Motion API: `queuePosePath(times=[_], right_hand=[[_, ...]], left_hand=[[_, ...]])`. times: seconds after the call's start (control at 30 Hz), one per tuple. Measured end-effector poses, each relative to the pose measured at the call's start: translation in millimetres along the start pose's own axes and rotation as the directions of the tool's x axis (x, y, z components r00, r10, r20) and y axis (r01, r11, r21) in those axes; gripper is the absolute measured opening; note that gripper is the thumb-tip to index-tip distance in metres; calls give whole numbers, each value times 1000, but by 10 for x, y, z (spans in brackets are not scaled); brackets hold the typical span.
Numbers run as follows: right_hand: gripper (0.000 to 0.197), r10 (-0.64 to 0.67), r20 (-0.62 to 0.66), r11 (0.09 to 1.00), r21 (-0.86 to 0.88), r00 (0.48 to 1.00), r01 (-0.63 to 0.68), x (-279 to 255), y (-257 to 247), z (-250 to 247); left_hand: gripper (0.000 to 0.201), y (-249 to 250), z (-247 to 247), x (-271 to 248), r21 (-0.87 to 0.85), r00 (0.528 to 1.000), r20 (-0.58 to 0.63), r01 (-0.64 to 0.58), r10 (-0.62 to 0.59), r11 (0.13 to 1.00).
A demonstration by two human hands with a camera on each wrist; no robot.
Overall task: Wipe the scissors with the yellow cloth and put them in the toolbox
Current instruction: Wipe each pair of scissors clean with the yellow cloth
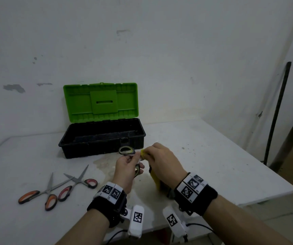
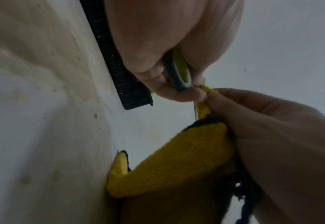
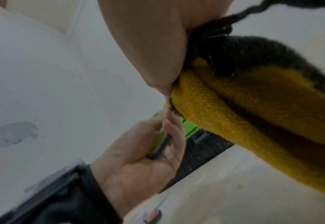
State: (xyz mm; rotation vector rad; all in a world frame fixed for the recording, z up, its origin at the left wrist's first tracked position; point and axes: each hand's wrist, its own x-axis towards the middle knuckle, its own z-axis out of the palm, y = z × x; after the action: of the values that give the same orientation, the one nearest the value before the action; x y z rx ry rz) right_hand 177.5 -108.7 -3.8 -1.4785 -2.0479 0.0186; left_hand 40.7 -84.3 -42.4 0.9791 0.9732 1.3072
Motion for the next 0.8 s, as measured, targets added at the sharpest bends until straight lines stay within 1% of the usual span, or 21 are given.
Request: queuePosePath(times=[0.03,0.13,0.2,0.23,0.27,0.33,0.4,0.47,0.53,0.67,0.8], right_hand=[[21,4,14,1000,-1,1000,-4,-10,-4,32],[21,77,-26,997,-20,997,-78,55,89,29],[23,112,-27,994,-18,993,-112,82,128,-10],[23,109,-17,994,-13,994,-109,85,123,-24],[23,92,-3,996,-9,996,-92,80,96,-31],[22,19,28,1000,4,999,-19,56,8,-14],[20,-67,54,998,-13,996,68,33,-83,37],[15,-126,80,989,-66,989,131,26,-126,95],[11,-137,100,983,-110,985,148,42,-118,112],[11,-127,146,974,-170,981,152,77,-76,38],[15,-207,130,966,-132,970,223,69,-200,7]], left_hand=[[22,6,15,-2,-7,1000,9,-2,2,1000],[21,17,0,-9,-14,1000,-13,2,-2,1000],[24,41,-28,-28,-30,999,-43,5,-7,1000],[27,61,-38,-38,-58,999,-51,16,-19,998],[32,79,-44,-46,-93,998,-53,30,-35,995],[41,99,-35,-54,-137,996,-64,58,-68,989],[47,75,-22,-49,-89,995,-65,69,-74,994],[52,45,-11,-49,-18,999,-36,37,-37,999],[52,45,-30,-57,20,1000,-28,14,-13,1000],[48,67,-104,-69,53,999,-43,12,-10,998],[49,22,-54,-84,70,1000,-10,15,-15,997]])
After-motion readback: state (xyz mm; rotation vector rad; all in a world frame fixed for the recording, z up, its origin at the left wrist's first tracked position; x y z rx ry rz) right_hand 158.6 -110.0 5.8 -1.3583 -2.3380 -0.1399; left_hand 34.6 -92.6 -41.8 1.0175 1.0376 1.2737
